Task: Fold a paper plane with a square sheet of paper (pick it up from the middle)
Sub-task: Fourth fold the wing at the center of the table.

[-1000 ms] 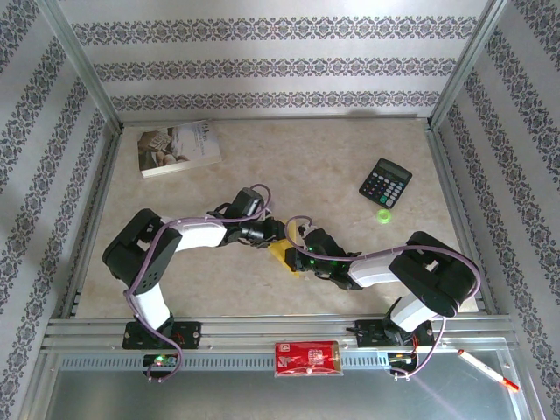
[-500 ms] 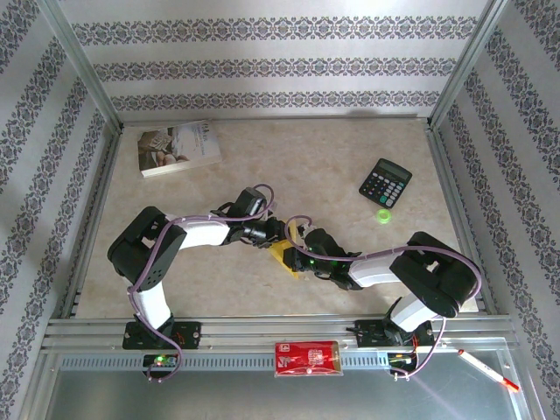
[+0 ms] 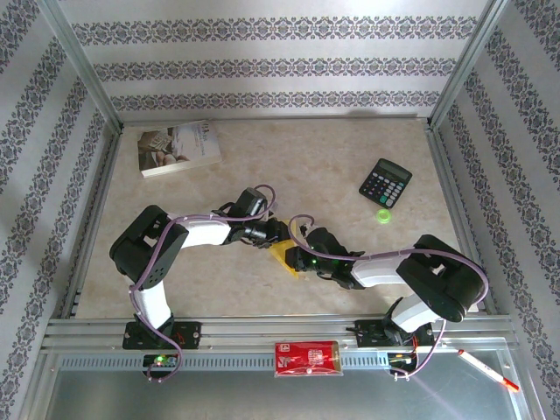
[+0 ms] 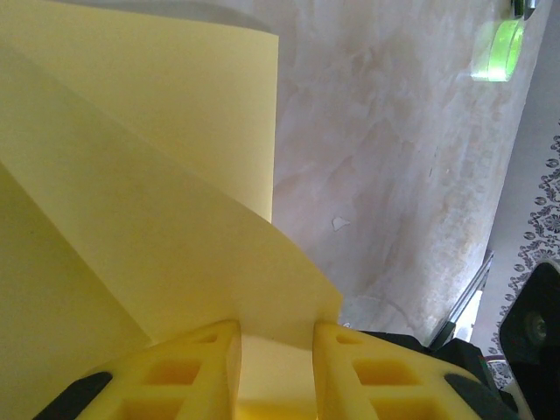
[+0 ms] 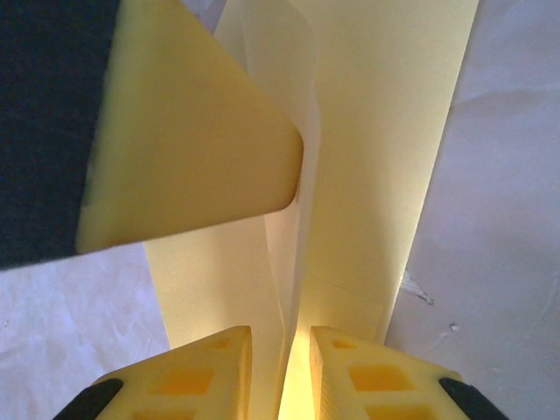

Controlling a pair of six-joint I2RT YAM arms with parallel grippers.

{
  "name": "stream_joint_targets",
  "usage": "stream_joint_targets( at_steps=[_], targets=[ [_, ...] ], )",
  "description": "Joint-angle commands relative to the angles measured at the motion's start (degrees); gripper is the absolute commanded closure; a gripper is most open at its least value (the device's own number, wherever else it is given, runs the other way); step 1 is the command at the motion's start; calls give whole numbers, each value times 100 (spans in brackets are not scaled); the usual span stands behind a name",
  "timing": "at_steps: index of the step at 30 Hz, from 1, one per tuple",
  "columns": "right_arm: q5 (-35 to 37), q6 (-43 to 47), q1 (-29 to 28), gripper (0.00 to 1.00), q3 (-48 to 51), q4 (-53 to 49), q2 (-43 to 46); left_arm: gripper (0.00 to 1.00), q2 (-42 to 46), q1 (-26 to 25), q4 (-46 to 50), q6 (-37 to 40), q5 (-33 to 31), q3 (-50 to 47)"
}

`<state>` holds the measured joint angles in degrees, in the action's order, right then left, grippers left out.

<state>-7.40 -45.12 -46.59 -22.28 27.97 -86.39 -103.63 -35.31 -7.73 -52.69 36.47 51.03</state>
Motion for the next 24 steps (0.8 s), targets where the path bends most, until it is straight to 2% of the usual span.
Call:
stream_joint_targets(
  at_steps=[1,16,19,24],
  targets=[
    [-68,-49,56,76,-45,-205,70,73,-79,-86,130,144,71,109],
    [-243,-284,53,93,-169,-92,-266,73,-86,-81,113,153,66,106],
    [-288,-348,55,93,-167,-30,-367,73,-70,-87,114,162,56,76],
    [-290,-348,134,83,-130,-48,-201,73,-69,-84,118,177,45,66]
  ],
)
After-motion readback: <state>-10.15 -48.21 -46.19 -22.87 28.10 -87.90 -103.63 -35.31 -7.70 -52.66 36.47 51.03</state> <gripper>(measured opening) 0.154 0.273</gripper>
